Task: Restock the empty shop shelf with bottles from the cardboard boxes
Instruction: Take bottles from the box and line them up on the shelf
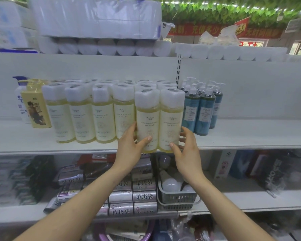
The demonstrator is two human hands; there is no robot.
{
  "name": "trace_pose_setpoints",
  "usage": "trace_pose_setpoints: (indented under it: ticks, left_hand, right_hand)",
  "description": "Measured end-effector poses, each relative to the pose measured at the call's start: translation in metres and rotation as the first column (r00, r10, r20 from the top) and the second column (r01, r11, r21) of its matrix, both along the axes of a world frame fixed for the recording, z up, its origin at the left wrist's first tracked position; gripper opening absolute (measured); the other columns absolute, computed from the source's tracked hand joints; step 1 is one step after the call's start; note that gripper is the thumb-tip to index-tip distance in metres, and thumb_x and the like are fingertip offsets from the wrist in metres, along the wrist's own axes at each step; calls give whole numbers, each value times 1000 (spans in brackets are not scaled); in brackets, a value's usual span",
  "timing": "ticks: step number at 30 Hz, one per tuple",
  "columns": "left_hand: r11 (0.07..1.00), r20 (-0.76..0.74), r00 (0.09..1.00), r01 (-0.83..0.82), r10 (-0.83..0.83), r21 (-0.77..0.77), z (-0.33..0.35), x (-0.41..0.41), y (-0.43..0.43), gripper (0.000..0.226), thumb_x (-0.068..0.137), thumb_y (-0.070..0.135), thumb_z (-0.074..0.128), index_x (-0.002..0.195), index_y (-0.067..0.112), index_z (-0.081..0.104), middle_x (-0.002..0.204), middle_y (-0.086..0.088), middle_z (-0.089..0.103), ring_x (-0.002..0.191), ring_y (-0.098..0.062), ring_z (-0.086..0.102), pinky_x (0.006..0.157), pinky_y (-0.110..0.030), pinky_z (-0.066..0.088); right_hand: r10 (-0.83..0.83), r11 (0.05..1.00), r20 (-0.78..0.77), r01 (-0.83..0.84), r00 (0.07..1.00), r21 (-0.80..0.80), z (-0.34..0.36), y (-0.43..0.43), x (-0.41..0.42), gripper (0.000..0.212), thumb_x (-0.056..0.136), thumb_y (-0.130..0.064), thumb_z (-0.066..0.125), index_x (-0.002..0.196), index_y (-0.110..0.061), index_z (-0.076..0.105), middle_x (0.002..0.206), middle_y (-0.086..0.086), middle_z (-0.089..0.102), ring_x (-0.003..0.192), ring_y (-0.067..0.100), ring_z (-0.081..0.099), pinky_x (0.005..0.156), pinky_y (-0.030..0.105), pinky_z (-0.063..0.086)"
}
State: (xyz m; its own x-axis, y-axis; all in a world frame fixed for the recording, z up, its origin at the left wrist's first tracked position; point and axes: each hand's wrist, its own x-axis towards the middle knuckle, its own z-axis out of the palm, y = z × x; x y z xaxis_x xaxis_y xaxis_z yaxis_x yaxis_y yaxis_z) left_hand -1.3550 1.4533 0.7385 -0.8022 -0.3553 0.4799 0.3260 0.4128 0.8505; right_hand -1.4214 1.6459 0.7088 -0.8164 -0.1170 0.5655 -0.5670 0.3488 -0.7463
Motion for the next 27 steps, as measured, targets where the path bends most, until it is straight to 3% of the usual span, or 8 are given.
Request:
trace_pose_setpoints:
  ticks: [7,10,14,21,24,27]
  left_hand:
    - [1000,5,1000,2,-2,7,-1,1,0,57,96,28,80,148,30,56,134,22,67,122,-3,67,101,-36,61]
    - [1000,8,1000,-4,4,15,-1,2,0,55,96,28,81,140,45,52,123,40,63,118,9,64,97,-22,60]
    - [1000,-17,1000,-8,8,23,0,1,1,59,95,28,82,142,45,49,127,38,60,119,16,60,96,-14,56]
    - [1000,-20,1000,7,-7,23,5,1,3,58,95,32,82,144,42,51,135,30,63,125,12,60,107,-30,56]
    - [1000,-11,1000,-30,30,1,4,5,2,70,95,38,82,156,29,48,150,18,57,137,-3,54,116,-41,50]
    - [994,22,995,-97,99,-49,1,15,-1,84,94,48,79,164,26,38,162,13,46,146,-9,44,122,-45,43]
  right_hand:
    - [12,1000,-1,-12,1000,9,0,3,0,63,100,-24,73,153,-31,38,147,-11,50,129,6,56,103,45,59]
    - [-8,1000,-10,8,1000,30,0,4,1,64,100,-26,73,153,-29,38,149,-11,48,134,9,51,106,46,56]
    - [-53,997,-55,56,997,57,2,6,4,65,100,-27,73,155,-23,38,151,-5,46,138,13,47,114,48,48]
    - [-88,986,-210,115,974,121,10,5,20,63,97,-22,74,152,-13,44,151,6,44,141,23,43,118,47,42]
    - [-128,970,-328,187,936,155,13,2,30,64,96,-19,76,151,-5,47,152,13,45,142,29,42,120,47,39]
    - [-105,962,-482,211,870,172,16,-6,42,60,93,-13,77,146,-1,53,147,18,49,138,35,46,119,48,40]
